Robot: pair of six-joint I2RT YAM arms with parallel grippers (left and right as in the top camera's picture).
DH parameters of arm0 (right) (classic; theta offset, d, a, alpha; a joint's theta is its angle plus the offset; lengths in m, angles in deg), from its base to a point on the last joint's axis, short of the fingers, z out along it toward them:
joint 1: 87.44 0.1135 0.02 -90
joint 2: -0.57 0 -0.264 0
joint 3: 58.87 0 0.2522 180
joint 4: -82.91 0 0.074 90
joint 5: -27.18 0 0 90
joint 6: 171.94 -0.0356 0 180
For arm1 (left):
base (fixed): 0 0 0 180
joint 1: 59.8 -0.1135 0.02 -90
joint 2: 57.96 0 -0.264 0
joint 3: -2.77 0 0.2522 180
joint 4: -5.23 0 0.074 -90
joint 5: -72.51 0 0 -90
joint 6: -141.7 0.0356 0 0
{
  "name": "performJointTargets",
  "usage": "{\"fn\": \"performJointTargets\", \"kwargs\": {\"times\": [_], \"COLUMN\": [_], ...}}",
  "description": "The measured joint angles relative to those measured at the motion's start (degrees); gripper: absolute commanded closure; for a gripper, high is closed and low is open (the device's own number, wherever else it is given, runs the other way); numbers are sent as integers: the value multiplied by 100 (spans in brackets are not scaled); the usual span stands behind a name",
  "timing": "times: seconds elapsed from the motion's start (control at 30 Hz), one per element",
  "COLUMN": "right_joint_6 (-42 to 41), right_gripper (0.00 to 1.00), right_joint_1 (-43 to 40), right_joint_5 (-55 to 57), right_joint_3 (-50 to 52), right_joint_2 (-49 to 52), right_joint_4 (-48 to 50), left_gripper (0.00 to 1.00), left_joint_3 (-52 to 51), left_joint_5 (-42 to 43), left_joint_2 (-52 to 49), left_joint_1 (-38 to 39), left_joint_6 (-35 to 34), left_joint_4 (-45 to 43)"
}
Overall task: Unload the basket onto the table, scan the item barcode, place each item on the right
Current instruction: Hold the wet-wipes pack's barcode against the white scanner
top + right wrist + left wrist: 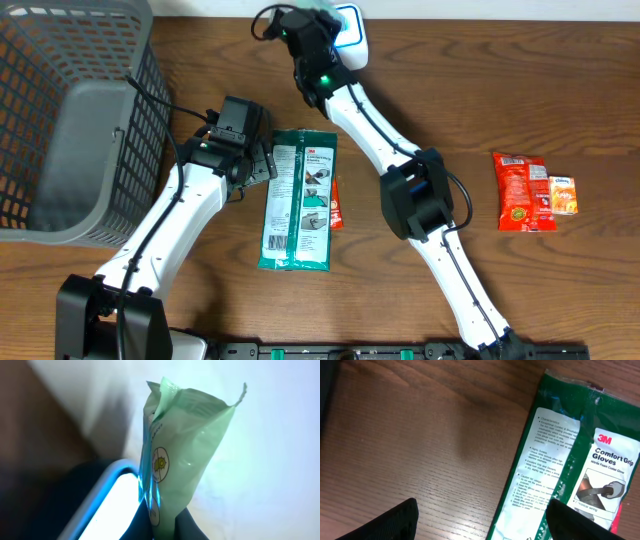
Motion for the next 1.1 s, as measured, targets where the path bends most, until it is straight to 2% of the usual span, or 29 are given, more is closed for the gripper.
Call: {"fn": "performJointTargets", "kwargs": {"times": [0.3, 0.53, 0.7, 0.87, 0.93, 1.1], "right_joint_6": [-260, -734, -1534, -2964, -3504, -4356], "right_gripper": [99, 99, 99, 99, 99, 99], "right_joint_1": [-92, -90, -74, -90, -127, -490], "right_joint_5": [149, 254, 249, 2, -391, -1954], "right_joint_3": [0, 0, 68, 103, 94, -50], "right_joint_2": [0, -20, -422, -1624, -2315, -3521], "right_joint_4": [129, -562, -2124, -4459, -5615, -7770], "left_gripper": [18, 17, 17, 18, 17, 18], "left_joint_3": [0, 0, 0, 0, 0, 0], "left_joint_5": [0, 0, 0, 0, 0, 0], "left_joint_2": [0, 0, 0, 0, 0, 0], "left_joint_1": [0, 0, 0, 0, 0, 0], "left_joint_6": [0, 2, 0, 0, 2, 2], "left_joint_4": [-2, -2, 0, 2, 0, -2]}}
